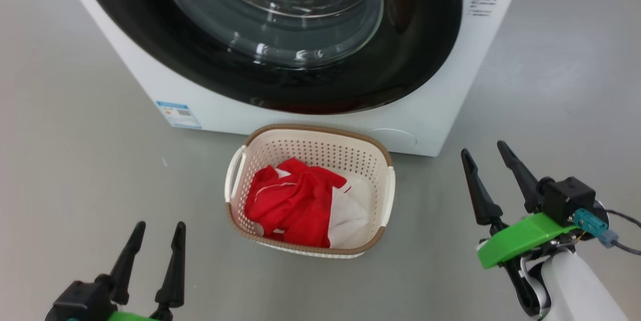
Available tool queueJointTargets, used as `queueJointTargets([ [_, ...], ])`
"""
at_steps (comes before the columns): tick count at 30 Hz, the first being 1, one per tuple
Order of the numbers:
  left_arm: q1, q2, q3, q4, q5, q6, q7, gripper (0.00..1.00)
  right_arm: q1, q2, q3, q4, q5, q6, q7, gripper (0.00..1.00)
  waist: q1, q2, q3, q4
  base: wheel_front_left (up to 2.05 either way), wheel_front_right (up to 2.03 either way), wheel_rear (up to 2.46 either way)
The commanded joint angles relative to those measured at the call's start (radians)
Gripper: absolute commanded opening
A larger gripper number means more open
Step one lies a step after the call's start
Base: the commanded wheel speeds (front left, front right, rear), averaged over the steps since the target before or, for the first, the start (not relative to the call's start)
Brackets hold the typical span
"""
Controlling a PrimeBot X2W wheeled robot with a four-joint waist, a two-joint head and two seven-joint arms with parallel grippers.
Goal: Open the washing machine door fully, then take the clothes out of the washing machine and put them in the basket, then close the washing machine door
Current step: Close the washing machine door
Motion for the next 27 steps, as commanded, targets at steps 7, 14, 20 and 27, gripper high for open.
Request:
queueJointTargets([
  [7,0.036,0.041,0.055,-0.016,-0.005,-0.005,-0.012,1.0,0.08,0.004,0.011,-0.047,0.009,-0.004,-0.005,1.0,0.0,0.0,-0.065,-0.072,0.0,0.0,0.0],
  [14,0.065,0.05,0.062,-0.017,0.0,-0.005,-0.012,1.0,0.146,0.001,-0.011,-0.057,0.013,-0.004,-0.005,1.0,0.0,0.0,-0.097,-0.11,0.0,0.0,0.0],
  [20,0.078,0.054,0.077,-0.022,0.003,-0.005,-0.012,1.0,0.188,-0.002,-0.035,-0.07,0.013,-0.004,-0.005,1.0,0.0,0.0,-0.111,-0.144,0.0,0.0,0.0],
  [27,0.098,0.054,0.103,-0.033,0.01,-0.005,-0.012,1.0,0.223,-0.004,-0.055,-0.076,0.012,-0.004,-0.005,1.0,0.0,0.0,-0.121,-0.187,0.0,0.0,0.0],
])
